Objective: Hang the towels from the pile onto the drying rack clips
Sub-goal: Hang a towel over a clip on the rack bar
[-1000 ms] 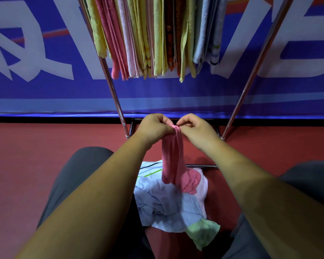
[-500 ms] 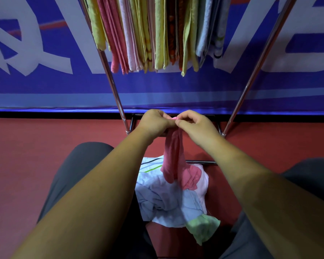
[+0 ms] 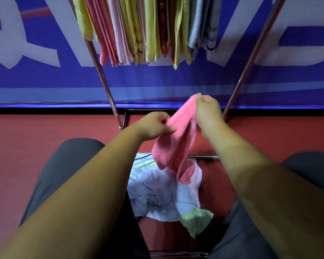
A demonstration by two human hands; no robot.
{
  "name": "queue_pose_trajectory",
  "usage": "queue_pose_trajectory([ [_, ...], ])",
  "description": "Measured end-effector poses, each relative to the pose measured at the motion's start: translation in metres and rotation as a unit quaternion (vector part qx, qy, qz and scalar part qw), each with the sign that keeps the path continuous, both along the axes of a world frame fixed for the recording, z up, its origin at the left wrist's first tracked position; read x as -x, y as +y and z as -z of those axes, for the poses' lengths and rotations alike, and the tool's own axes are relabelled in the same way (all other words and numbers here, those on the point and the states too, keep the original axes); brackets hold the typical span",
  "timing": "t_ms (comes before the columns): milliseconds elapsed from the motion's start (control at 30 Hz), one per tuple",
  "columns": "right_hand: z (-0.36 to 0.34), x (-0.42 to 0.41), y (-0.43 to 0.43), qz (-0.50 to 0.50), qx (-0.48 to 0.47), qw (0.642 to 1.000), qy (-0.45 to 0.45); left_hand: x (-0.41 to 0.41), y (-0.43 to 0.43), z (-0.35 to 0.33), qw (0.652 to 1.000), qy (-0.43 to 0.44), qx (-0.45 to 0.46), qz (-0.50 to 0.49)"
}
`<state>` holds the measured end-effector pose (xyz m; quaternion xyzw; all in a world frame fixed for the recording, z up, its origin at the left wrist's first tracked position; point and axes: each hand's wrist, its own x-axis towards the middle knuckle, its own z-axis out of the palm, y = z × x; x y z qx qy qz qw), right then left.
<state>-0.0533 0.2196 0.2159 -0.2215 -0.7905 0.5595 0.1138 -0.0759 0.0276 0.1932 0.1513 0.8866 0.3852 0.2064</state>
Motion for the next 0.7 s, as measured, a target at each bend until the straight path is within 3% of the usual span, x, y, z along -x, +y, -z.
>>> queue_pose_trajectory([
  [133, 0.004, 0.010, 0.012, 0.017, 0.083, 0.996, -0.020, 0.003, -0.014, 0.002, 0.991, 0.070, 0.106, 0.032],
  [267, 0.011, 0.003, 0.021, -0.086, -0.001, 0.994, -0.073, 0.006, -0.026, 0.006, 0.979, 0.105, 0.176, 0.023],
  [367, 0.021, -0.003, 0.025, -0.154, -0.001, 0.982, -0.107, 0.013, -0.032, 0.009, 0.975, 0.113, 0.189, -0.033],
  [467, 0.022, -0.006, 0.026, -0.152, -0.029, 0.985, -0.072, 0.014, -0.037, 0.005, 0.977, 0.110, 0.171, -0.070],
  [700, 0.005, -0.007, 0.017, -0.133, 0.104, 0.985, 0.042, 0.013, -0.035, 0.007, 0.960, 0.144, 0.234, -0.053],
])
